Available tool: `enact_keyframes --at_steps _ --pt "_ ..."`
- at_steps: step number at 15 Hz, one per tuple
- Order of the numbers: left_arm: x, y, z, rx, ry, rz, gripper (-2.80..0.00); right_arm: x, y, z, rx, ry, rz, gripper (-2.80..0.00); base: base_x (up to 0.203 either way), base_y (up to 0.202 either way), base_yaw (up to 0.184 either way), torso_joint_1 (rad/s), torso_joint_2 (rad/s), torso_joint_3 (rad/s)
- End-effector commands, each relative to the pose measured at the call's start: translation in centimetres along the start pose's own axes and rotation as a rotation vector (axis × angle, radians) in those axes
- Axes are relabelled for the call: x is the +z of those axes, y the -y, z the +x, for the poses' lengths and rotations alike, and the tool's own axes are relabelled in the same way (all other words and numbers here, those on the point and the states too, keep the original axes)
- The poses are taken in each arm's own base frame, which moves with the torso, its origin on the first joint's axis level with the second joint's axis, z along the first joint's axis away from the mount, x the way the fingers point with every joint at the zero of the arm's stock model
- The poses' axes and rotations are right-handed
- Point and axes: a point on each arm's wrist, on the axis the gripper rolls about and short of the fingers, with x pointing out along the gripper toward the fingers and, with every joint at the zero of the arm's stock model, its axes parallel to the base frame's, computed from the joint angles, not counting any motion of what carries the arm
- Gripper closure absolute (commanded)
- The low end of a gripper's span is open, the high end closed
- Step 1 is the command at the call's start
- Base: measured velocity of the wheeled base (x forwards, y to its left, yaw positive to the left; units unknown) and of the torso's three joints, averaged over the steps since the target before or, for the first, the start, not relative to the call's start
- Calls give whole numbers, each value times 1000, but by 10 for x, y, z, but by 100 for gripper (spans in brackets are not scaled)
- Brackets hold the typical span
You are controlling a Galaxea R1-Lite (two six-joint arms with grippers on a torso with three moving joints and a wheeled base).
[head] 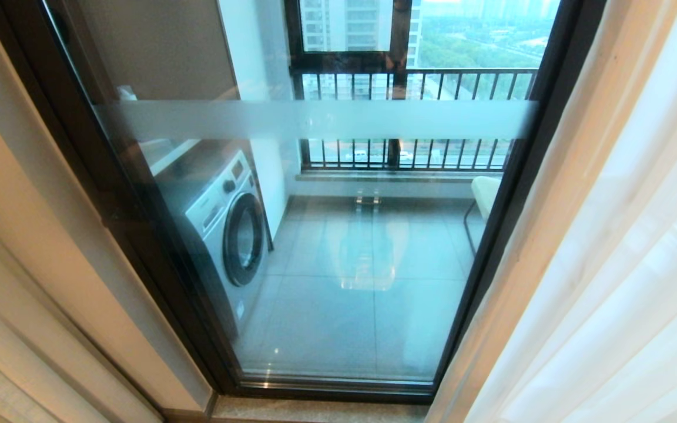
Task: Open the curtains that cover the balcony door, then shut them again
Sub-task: Pull the inner curtains open on both sides
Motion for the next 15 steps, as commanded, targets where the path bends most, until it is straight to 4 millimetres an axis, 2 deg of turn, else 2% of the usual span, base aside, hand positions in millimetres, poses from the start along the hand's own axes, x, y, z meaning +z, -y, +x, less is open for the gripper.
enact_keyframes --at_steps 1,4,5,7,9,15 --pt "0 0 0 0 -1 0 0 18 3 12 44 -55 4 0 0 0 0 0 0 0" --pt "0 0 0 0 -1 0 0 55 8 31 111 -28 -14 0 0 0 0 0 0 0" --pt "0 0 0 0 -1 0 0 68 10 36 148 -5 -20 -280 0 0 0 0 0 0" --pt "0 0 0 0 -1 0 0 88 11 46 203 24 -26 -280 0 0 0 0 0 0" --pt "0 0 0 0 -1 0 0 99 12 58 222 19 -26 -280 0 0 0 0 0 0" --pt "0 0 0 0 -1 0 0 112 11 85 257 27 -33 -280 0 0 0 0 0 0"
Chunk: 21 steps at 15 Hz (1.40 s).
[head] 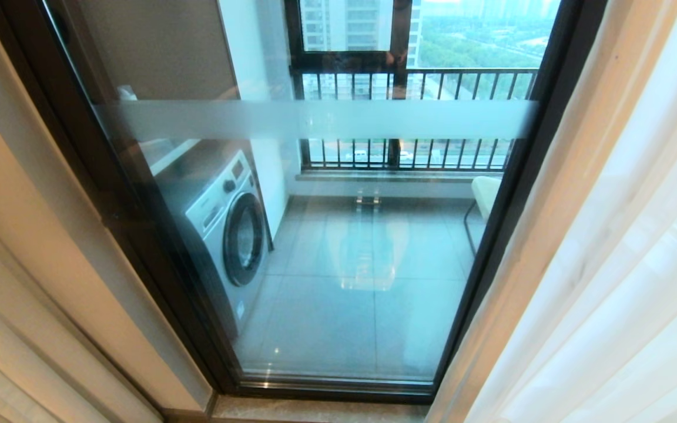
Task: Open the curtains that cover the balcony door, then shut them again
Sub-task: Pull the inner curtains open on both sides
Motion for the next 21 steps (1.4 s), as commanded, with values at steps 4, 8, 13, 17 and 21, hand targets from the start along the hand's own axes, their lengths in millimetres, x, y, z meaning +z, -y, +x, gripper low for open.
enact_keyframes --at_steps 4,8,13,17,21 --pt "0 0 0 0 -1 1 0 1 5 32 106 -75 15 -280 0 0 0 0 0 0" --pt "0 0 0 0 -1 1 0 2 9 53 125 -99 28 -280 0 0 0 0 0 0" --pt "0 0 0 0 -1 1 0 19 29 93 76 -120 19 -280 0 0 0 0 0 0" --pt "0 0 0 0 -1 1 0 36 42 126 67 -104 2 -280 0 0 0 0 0 0" --pt "0 0 0 0 -1 1 0 46 51 156 65 -84 -2 -280 0 0 0 0 0 0"
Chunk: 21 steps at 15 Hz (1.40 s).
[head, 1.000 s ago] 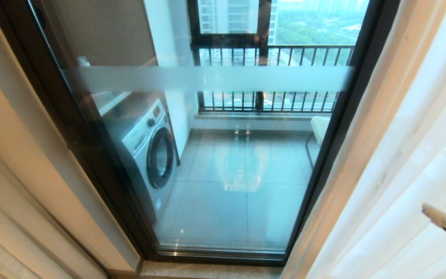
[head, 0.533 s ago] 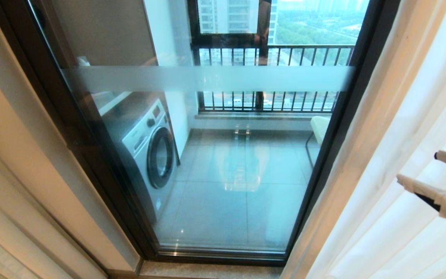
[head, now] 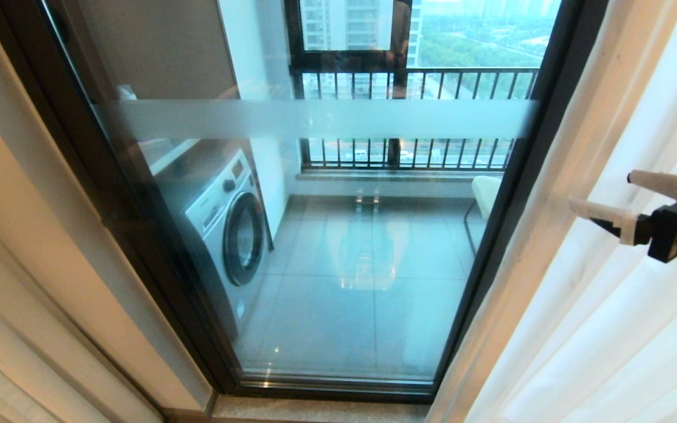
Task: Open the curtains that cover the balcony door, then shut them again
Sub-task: Pull the inner curtains open on both sides
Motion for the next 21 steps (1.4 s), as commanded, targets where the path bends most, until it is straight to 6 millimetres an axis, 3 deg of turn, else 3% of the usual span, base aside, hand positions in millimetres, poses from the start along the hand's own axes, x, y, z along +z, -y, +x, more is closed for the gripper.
enact_keyframes --at_steps 1,13,21 --pt "0 0 0 0 -1 0 0 2 8 26 5 -3 3 -280 0 0 0 0 0 0" --pt "0 0 0 0 -1 0 0 14 30 91 -4 70 23 -280 0 0 0 0 0 0" --pt "0 0 0 0 -1 0 0 22 39 121 -14 144 2 -280 0 0 0 0 0 0"
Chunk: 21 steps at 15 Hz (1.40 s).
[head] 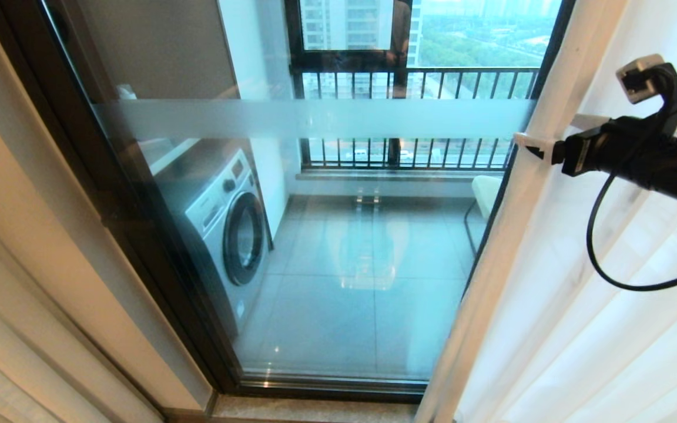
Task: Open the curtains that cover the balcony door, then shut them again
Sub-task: Pull the inner curtains open on both sides
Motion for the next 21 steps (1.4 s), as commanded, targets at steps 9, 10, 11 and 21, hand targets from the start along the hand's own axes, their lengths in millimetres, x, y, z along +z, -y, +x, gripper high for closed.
enact_keyframes --at_steps 9,10,11,21 --pt "0 0 0 1 -1 1 0 2 6 20 -4 45 5 -280 0 0 0 0 0 0" --pt "0 0 0 1 -1 1 0 2 6 20 -4 47 4 -280 0 0 0 0 0 0" --pt "0 0 0 1 -1 1 0 2 6 20 -3 47 4 -280 0 0 0 0 0 0" --pt "0 0 0 1 -1 1 0 6 7 21 -10 86 -8 0 0 0 0 0 0 0"
